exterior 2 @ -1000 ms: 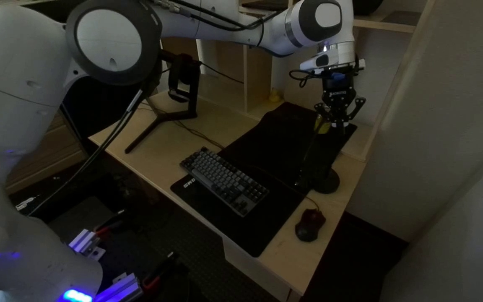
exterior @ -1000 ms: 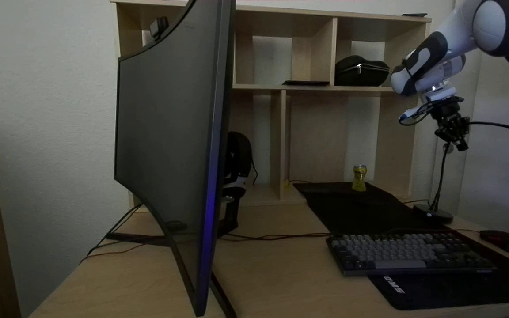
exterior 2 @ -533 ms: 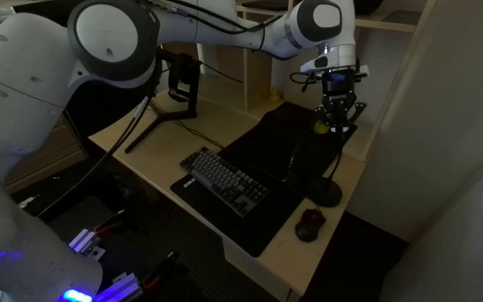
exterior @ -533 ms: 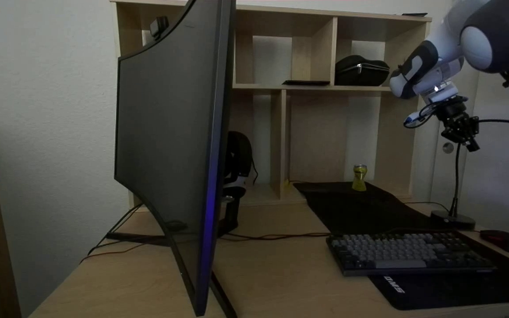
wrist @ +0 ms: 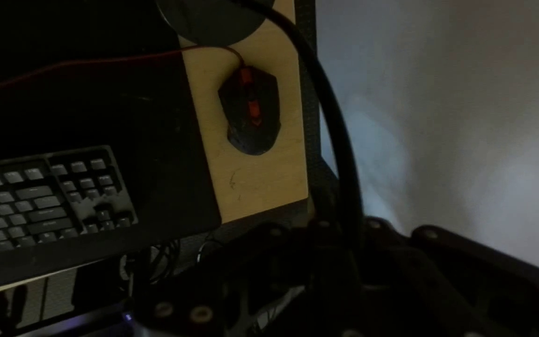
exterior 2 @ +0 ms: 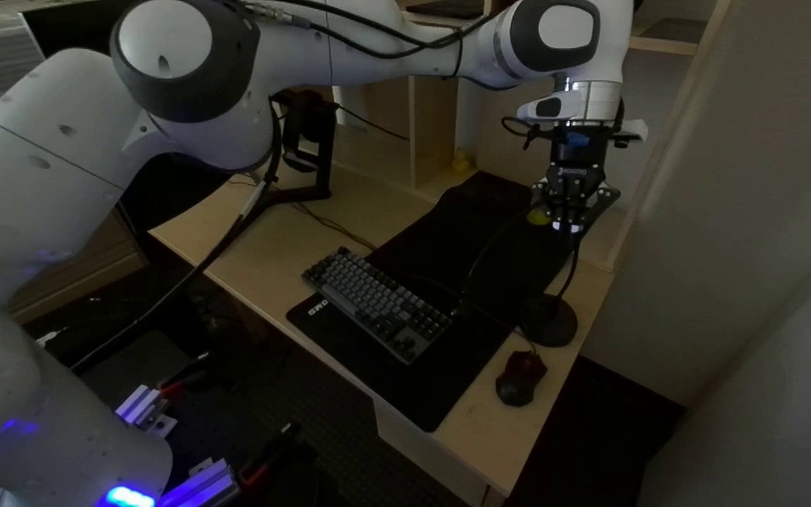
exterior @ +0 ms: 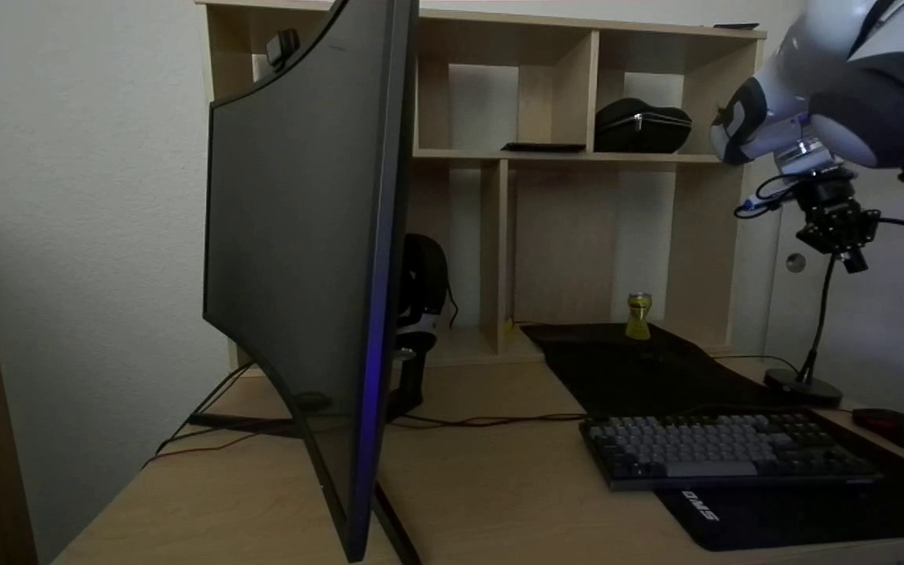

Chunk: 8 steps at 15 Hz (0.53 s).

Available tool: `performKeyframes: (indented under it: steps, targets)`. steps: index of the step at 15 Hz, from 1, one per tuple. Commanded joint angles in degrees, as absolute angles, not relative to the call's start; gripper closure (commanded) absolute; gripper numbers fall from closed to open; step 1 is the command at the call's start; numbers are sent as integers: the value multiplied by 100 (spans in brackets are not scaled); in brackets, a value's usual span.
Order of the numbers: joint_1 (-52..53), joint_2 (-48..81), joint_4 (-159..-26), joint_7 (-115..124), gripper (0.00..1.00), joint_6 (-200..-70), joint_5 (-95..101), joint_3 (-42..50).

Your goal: Hang the headphones behind the computer then move the lamp to the right

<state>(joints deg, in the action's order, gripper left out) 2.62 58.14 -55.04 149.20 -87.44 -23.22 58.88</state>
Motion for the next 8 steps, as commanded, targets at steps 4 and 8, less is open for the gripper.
performKeyframes:
  steps: [4, 8]
  targets:
    - [905, 6956, -6176, 14924, 99, -7321, -5436, 8636]
    - [794, 6906, -5989, 14923, 99, -7381, -5270, 8457]
